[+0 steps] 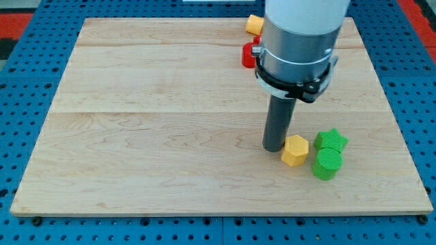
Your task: Point your arm at the top center of the board
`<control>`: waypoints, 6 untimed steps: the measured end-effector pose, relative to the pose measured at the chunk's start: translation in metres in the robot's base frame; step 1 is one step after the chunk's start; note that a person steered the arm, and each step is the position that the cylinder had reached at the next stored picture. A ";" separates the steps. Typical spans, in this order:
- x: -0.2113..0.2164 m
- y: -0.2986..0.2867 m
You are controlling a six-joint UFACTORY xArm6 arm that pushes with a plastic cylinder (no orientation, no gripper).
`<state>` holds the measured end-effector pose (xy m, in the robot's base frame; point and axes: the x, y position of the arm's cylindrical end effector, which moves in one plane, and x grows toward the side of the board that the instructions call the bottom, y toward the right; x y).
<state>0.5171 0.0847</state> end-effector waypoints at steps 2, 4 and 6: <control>-0.075 -0.094; -0.234 -0.117; -0.325 -0.107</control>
